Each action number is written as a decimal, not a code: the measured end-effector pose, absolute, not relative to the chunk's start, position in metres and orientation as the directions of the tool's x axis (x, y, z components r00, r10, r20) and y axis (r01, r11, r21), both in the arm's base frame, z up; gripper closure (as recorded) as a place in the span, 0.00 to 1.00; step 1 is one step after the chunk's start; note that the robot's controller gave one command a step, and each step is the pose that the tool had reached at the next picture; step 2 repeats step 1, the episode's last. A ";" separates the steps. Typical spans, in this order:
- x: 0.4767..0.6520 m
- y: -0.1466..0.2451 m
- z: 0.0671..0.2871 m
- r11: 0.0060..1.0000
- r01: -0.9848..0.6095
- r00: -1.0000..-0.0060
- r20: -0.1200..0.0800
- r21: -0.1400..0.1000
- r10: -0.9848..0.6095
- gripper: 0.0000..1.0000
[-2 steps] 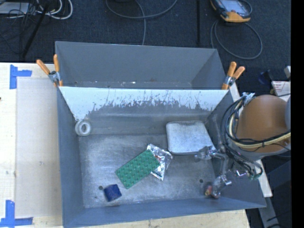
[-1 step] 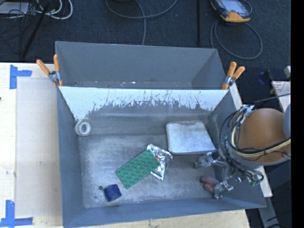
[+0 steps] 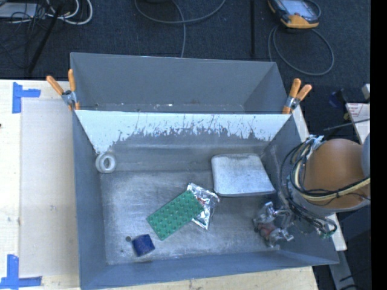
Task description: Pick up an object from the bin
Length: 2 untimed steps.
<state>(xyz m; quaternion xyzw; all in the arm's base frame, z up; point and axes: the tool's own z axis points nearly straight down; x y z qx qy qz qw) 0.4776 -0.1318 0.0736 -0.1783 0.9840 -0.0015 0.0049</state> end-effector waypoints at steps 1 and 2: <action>0.497 -0.136 0.245 0.862 -0.506 -0.862 -0.007 -0.006 -0.506 1.00; 0.497 -0.136 0.245 0.862 -0.506 -0.862 -0.007 -0.006 -0.506 1.00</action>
Offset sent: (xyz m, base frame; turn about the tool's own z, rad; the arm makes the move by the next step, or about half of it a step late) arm 0.0176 -0.0048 0.1675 -0.1736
